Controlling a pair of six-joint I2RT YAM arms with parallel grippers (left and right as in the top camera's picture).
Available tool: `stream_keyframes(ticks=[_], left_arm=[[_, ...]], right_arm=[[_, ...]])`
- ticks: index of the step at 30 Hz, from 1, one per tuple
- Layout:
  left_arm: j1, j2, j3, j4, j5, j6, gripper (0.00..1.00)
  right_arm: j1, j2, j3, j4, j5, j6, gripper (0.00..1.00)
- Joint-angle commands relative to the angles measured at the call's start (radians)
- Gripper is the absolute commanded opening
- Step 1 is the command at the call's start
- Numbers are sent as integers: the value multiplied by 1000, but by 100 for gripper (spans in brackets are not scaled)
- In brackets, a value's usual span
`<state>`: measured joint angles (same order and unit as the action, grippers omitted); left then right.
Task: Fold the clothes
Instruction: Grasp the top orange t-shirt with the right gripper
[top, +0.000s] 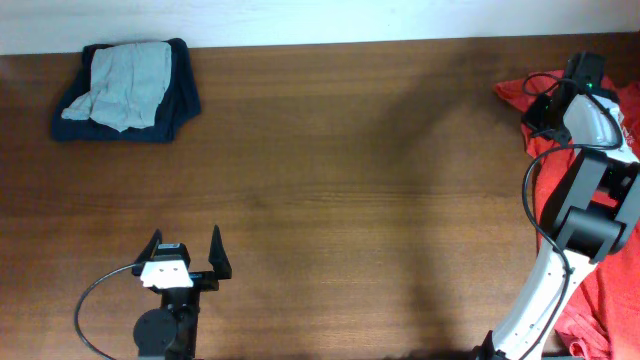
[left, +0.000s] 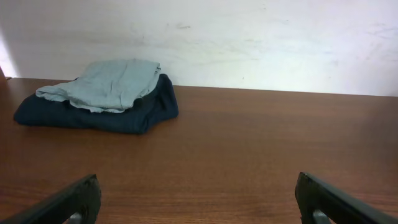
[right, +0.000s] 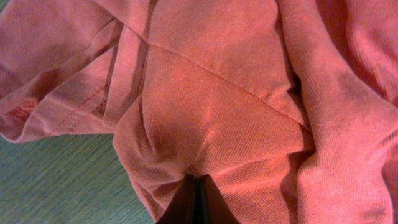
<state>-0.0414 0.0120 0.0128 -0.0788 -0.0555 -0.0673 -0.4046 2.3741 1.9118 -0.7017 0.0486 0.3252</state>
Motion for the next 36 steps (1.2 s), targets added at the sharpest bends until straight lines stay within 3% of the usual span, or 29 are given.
stream_keyframes(ticks=[1,17,36], left_arm=[[6,-6,-4,-1,8,16,99],[6,-6,-4,-1,8,16,99],[6,-6,-4,-1,8,16,99]], right_arm=[[-3,-18,42,-22,13,0,4],[-3,-122,104,-88,16,-6,4],[-1,-365,104,-129,-19,-52,4]])
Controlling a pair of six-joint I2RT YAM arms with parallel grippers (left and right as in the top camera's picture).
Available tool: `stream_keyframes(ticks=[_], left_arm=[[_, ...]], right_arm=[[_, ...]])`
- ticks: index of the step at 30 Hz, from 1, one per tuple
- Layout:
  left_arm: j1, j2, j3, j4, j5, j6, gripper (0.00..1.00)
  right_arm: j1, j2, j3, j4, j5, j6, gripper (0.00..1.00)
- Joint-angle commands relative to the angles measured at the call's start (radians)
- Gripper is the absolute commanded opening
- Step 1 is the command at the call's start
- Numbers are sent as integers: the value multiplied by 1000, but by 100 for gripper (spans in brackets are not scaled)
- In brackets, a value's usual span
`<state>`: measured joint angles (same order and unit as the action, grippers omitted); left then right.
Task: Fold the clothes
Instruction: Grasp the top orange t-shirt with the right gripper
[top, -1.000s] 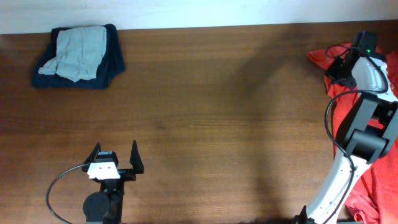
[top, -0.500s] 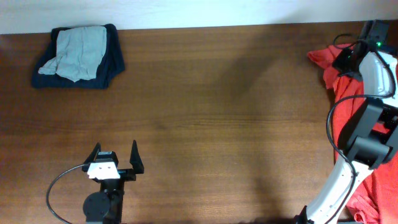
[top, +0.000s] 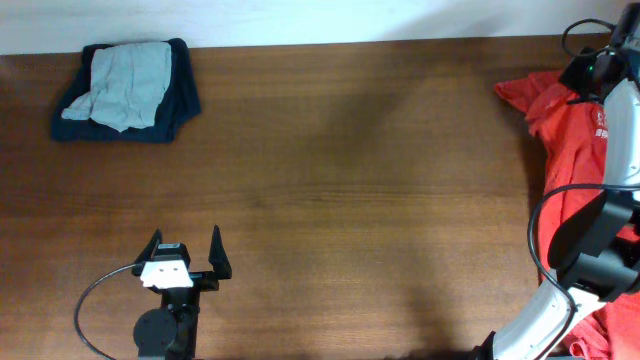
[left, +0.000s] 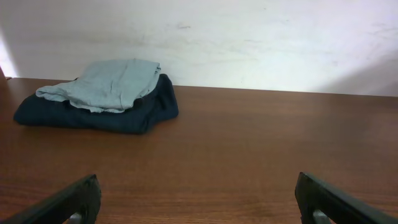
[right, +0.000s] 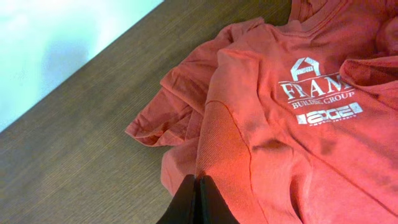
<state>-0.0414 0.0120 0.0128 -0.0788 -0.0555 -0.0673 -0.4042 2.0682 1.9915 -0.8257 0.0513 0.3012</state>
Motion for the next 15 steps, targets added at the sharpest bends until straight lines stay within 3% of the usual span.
stream_keyframes(ticks=[1,15], left_arm=[[6,-6,-4,-1,8,16,99],[6,-6,-4,-1,8,16,99]], right_arm=[[-1,-70,24,-6,-32,-36,4],[-1,-198,24,-9,-85,-89,4]])
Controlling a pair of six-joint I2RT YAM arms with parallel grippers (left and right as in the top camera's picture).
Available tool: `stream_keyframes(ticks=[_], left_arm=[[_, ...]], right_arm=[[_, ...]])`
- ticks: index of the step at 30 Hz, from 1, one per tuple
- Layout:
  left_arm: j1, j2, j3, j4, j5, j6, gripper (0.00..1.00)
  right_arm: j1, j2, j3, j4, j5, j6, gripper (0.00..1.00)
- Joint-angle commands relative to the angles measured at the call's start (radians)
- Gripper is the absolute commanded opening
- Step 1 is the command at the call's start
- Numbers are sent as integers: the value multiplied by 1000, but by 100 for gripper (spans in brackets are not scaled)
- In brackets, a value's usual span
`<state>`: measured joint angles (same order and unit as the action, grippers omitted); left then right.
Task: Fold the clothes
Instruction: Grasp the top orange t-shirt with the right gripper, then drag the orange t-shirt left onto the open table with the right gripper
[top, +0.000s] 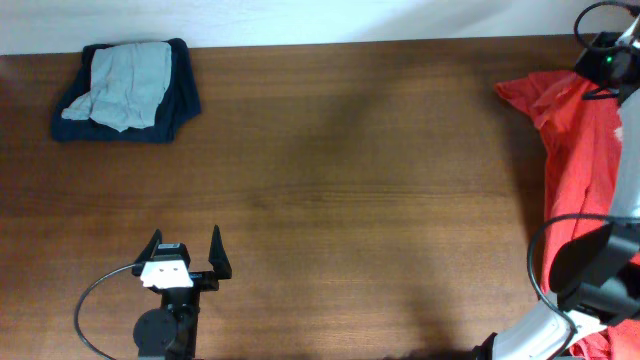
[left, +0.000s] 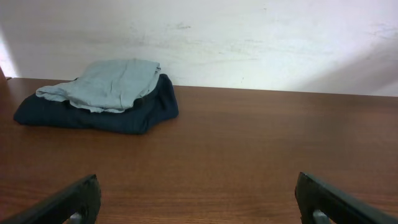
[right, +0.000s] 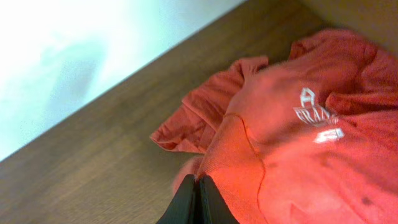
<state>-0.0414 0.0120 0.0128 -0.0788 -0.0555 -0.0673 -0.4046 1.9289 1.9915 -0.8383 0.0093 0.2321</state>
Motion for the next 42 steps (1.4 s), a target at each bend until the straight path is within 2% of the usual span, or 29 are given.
stream_keyframes(ticks=[1,7,12,22,31,34,39,42], left_arm=[[6,-6,-4,-1,8,16,99],[6,-6,-4,-1,8,16,99],[6,-6,-4,-1,8,16,99],[6,-6,-4,-1,8,16,99],[6,-5,-4,-1,8,16,99],[6,-5,-4,-1,8,16,99],[6,-5,-4,-1,8,16,99],[6,-5,-4,-1,8,16,99]], right_arm=[[0,-64,24,4,-76,-36,4],[54,-69,24,4,-185,-45,4],[183,-67,24,5,-186,-44,4],[579,4,23,83,-186,-10,4],[927,204,23,173,-182,-16,4],[999,246,23,200,-183,-32,4],[1077,250,23,226,-182,-153,4],[1107,249,23,226,-187,-154,4]])
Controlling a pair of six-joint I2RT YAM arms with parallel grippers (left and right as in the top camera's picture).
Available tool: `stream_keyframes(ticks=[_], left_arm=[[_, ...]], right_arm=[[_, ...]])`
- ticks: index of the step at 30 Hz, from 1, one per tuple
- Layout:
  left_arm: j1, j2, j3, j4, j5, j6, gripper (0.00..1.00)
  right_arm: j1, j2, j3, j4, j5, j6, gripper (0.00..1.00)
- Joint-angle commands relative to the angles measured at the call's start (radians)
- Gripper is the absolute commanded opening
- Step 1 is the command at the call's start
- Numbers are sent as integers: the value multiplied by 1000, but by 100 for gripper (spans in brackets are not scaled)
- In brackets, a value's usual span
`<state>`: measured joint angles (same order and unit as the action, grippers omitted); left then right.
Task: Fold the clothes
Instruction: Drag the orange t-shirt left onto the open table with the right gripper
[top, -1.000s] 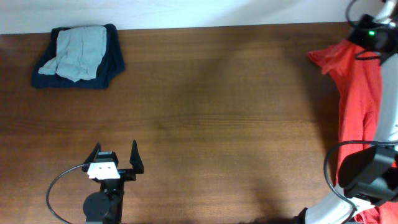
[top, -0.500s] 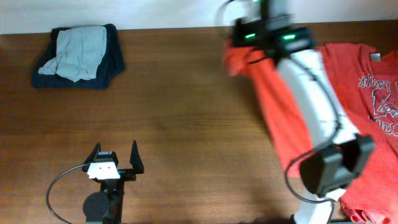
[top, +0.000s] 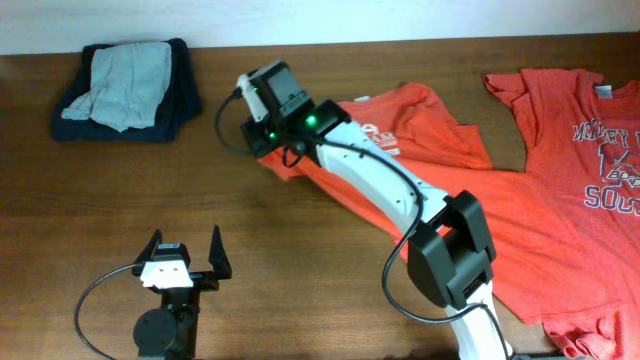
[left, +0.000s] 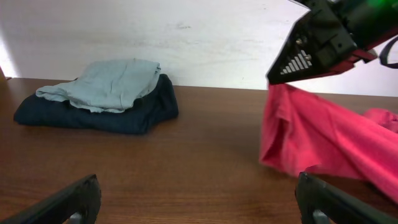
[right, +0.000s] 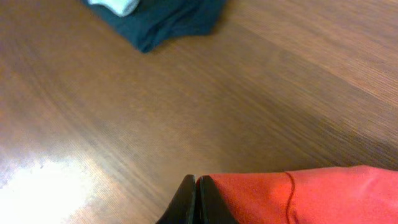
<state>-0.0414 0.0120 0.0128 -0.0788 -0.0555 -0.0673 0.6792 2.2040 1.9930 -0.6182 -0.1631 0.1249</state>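
Note:
A red T-shirt (top: 420, 130) lies stretched across the back middle of the table. My right gripper (top: 268, 140) is shut on its left end. The right wrist view shows the shut fingertips (right: 198, 186) pinching the red shirt's edge (right: 298, 196) just above the wood. A second red T-shirt (top: 585, 170) with white print lies spread at the right. My left gripper (top: 185, 262) rests open near the front left, with nothing between its fingers (left: 329, 200). From there the held red shirt (left: 311, 140) hangs to the table on the right.
A folded pile, a pale grey garment on a dark blue one (top: 125, 90), sits at the back left corner; the pile (left: 99, 93) lies by the white wall. Its blue edge (right: 168, 18) is a short way beyond my right gripper. Bare wood (top: 330, 280) fills the front middle.
My right gripper, still shut on the red shirt, has gone from the far right back corner to the back left-centre. The shirt now trails across the table, and a second red shirt shows at the right.
My right gripper was shut on red cloth in the heap at the right edge. Then it held that shirt raised over the right back corner, then higher. Now the shirt lies drawn out toward the folded pile. The left gripper stayed open and still throughout.

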Motion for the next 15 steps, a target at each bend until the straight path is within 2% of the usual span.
stream_keyframes(ticks=[1,6,9,12,15], left_arm=[[6,-5,-4,-1,8,16,99],[6,-5,-4,-1,8,16,99],[6,-5,-4,-1,8,16,99],[6,-5,-4,-1,8,16,99],[6,-5,-4,-1,8,16,99]], right_arm=[[29,-26,21,5,-14,-47,5],[47,-26,21,7,-36,-47,5],[49,-26,21,10,-108,-47,19],[49,-28,23,14,-146,-48,26],[49,-34,23,15,-178,-92,38]])
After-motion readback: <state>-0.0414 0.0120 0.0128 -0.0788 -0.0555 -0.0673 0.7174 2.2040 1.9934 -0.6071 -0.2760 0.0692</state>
